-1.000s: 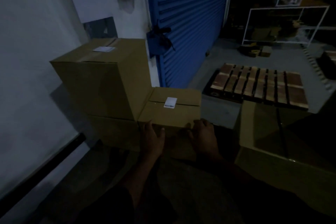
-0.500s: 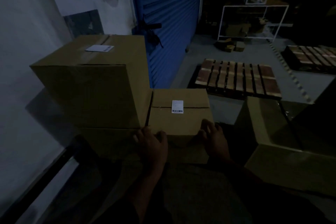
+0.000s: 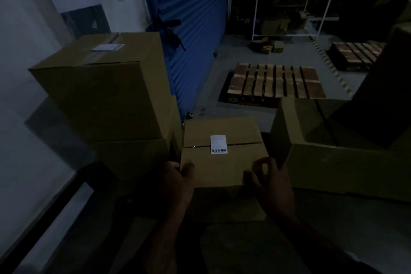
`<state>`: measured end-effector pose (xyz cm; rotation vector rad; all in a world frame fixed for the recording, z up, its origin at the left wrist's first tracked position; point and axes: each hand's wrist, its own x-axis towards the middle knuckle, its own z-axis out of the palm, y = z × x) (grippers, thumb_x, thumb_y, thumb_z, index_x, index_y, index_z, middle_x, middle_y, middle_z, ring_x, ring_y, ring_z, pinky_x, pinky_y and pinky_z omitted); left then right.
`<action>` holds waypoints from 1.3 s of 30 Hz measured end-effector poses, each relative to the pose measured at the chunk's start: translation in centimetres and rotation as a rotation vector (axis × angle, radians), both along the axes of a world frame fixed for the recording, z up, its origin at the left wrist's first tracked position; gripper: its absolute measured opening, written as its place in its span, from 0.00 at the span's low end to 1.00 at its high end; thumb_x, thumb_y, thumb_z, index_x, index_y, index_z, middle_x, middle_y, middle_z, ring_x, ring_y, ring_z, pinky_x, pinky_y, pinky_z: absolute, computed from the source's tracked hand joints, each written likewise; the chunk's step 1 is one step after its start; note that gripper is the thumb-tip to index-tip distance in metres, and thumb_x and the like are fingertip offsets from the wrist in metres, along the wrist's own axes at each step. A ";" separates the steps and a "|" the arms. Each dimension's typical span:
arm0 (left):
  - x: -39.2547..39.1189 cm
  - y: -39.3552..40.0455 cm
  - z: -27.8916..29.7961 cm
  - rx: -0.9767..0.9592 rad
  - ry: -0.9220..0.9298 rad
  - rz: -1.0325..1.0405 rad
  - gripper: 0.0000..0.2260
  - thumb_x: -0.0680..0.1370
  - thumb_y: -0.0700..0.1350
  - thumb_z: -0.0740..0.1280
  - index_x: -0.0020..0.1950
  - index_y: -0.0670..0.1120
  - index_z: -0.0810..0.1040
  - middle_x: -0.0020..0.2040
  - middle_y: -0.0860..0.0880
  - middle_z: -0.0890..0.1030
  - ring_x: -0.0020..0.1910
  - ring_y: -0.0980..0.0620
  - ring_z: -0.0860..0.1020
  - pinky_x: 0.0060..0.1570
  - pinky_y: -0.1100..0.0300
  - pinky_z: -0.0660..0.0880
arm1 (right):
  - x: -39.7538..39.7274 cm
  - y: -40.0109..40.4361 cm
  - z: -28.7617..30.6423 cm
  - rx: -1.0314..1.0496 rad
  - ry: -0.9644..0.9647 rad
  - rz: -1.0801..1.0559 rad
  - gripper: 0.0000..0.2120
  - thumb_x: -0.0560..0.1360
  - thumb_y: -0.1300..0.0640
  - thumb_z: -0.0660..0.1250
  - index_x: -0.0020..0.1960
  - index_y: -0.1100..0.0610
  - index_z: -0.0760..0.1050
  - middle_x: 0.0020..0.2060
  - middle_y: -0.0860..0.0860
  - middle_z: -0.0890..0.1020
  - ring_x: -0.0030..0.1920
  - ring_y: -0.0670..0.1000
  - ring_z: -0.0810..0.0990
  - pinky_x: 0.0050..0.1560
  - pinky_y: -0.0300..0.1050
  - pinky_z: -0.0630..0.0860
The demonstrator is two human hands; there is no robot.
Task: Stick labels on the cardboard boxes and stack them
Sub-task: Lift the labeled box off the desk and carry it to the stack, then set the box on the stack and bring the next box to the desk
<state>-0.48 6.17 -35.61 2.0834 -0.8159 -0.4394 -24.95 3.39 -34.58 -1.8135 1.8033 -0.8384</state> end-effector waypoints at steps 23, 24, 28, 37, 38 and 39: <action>-32.9 14.6 -0.5 0.041 0.015 -0.508 0.20 0.77 0.66 0.70 0.57 0.55 0.67 0.56 0.51 0.77 0.51 0.49 0.78 0.54 0.48 0.78 | -33.7 23.4 1.5 0.010 0.081 -0.369 0.19 0.75 0.37 0.68 0.56 0.47 0.69 0.55 0.52 0.73 0.47 0.51 0.75 0.44 0.50 0.75; -34.0 14.3 -0.5 0.038 0.019 -0.532 0.21 0.77 0.66 0.70 0.57 0.54 0.67 0.56 0.51 0.78 0.51 0.48 0.79 0.54 0.47 0.79 | -34.7 23.5 1.3 0.002 0.084 -0.397 0.19 0.74 0.36 0.68 0.57 0.46 0.69 0.55 0.52 0.73 0.48 0.52 0.75 0.45 0.51 0.76; -37.4 12.7 -0.2 0.007 0.052 -0.609 0.21 0.78 0.63 0.72 0.58 0.51 0.69 0.57 0.50 0.76 0.51 0.50 0.78 0.54 0.48 0.79 | -37.3 23.6 0.7 0.025 0.108 -0.467 0.22 0.73 0.32 0.64 0.57 0.44 0.65 0.56 0.53 0.73 0.49 0.53 0.76 0.48 0.57 0.80; -40.7 6.8 1.3 -0.251 -0.333 -0.806 0.26 0.73 0.48 0.78 0.68 0.48 0.73 0.67 0.46 0.72 0.68 0.43 0.71 0.63 0.49 0.72 | -36.2 18.3 2.2 -0.206 0.415 -0.227 0.16 0.77 0.44 0.69 0.63 0.47 0.74 0.64 0.49 0.75 0.65 0.53 0.71 0.62 0.53 0.68; -41.1 5.9 1.8 -0.245 -0.333 -0.863 0.24 0.74 0.48 0.77 0.67 0.48 0.73 0.66 0.46 0.73 0.67 0.43 0.71 0.63 0.49 0.73 | -35.8 17.2 2.4 -0.202 0.413 -0.197 0.16 0.77 0.45 0.68 0.63 0.48 0.75 0.64 0.49 0.76 0.65 0.52 0.71 0.62 0.53 0.67; -41.6 5.0 2.1 -0.238 -0.329 -0.918 0.23 0.75 0.49 0.77 0.67 0.48 0.73 0.65 0.47 0.74 0.66 0.44 0.72 0.62 0.50 0.73 | -35.3 16.2 2.5 -0.190 0.379 -0.168 0.17 0.77 0.46 0.69 0.63 0.49 0.76 0.63 0.49 0.77 0.64 0.53 0.72 0.62 0.51 0.67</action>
